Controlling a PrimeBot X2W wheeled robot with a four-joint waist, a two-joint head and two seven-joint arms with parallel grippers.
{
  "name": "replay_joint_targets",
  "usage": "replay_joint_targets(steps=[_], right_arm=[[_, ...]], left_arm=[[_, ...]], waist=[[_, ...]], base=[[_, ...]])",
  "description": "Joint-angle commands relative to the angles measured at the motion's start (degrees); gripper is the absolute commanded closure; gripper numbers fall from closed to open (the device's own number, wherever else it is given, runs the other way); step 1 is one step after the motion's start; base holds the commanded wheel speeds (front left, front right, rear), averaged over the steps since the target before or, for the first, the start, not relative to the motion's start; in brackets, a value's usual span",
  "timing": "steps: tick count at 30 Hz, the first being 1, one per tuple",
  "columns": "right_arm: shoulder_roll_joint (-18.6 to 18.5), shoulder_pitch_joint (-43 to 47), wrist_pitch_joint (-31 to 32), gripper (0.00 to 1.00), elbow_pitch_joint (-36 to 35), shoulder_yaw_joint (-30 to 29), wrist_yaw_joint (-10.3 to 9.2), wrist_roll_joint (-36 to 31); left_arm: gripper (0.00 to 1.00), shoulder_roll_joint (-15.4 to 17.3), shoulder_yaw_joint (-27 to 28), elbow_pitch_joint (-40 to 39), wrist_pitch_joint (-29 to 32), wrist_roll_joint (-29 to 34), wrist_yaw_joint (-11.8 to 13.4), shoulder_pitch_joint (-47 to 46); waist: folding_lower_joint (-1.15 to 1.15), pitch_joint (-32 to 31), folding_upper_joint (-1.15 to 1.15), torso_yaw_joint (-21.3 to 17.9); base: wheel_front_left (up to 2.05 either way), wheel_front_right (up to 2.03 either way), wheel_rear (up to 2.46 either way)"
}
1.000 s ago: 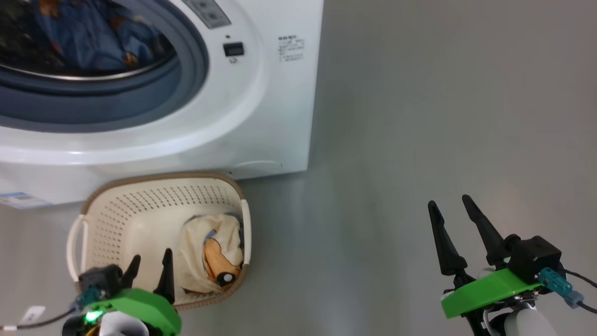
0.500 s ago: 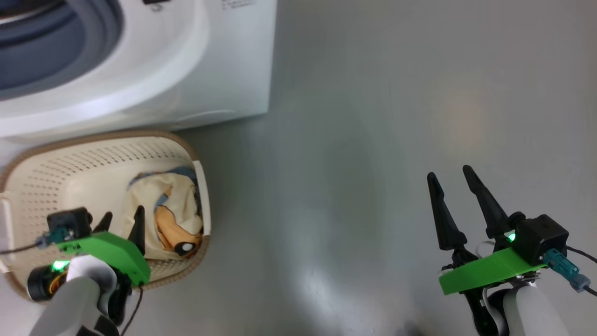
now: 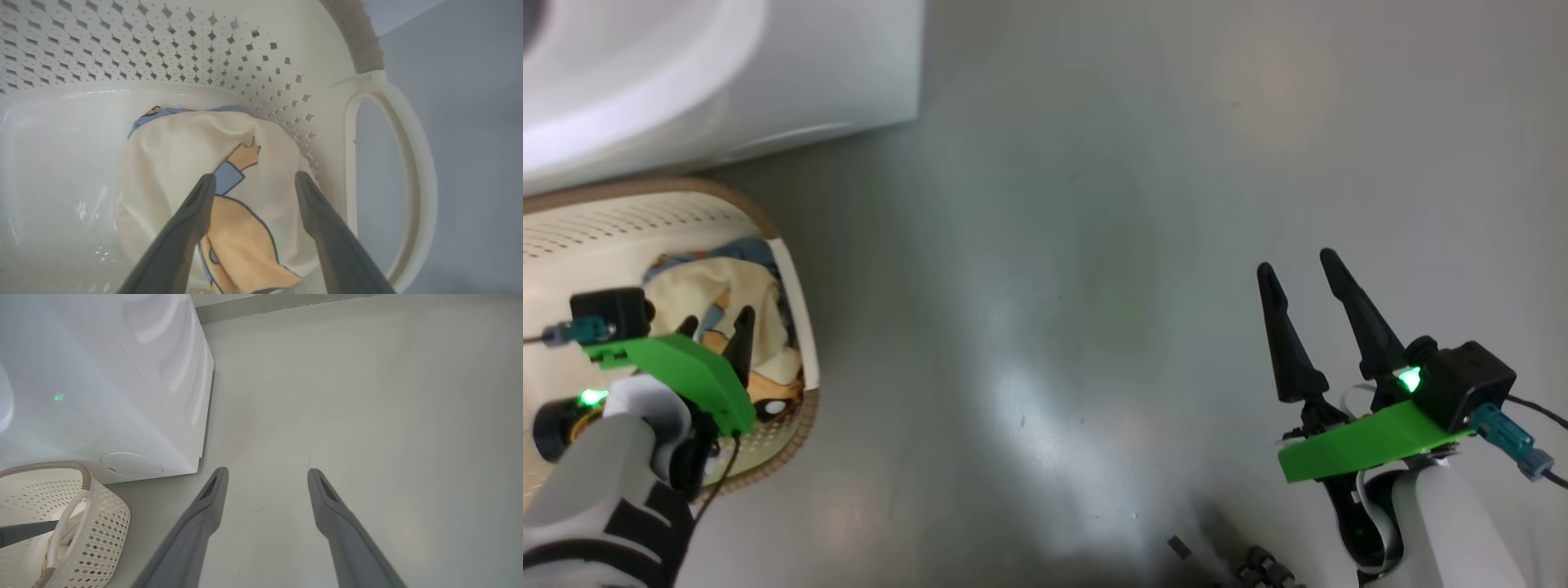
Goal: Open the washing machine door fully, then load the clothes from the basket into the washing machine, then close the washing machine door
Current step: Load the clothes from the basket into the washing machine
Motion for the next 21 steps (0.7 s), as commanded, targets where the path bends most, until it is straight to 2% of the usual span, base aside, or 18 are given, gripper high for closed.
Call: replay_joint_targets(steps=[1,11,21], right_arm=[[0.05,0.52,-0.65,0.00,-1.00,1.55,0.09,0.55],[0.06,-0.05,-0.68,0.00,-2.40,2.05,0.09,0.91],[0.06,0.24,-0.68,0.00,-3.79,1.55,0.09,-0.40]], left_arm=[[0.00,2.60,0.56,0.07,0.50,-0.67,-0.08,-0.23],[0.00,4.86,-3.93,4.64,5.24,-2.87,-0.08,-5.09],[0.00,4.17,-5.35,9.34,7.88,-3.08,0.51,-10.70]], waist=[[0.00,1.80,0.00,-1.44],[0.00,5.11,0.00,-2.99],[0.00,8.49,0.00,-2.02]], base=[[0.00,0.00,0.00],[0.00,0.00,0.00],[0.00,0.00,0.00]])
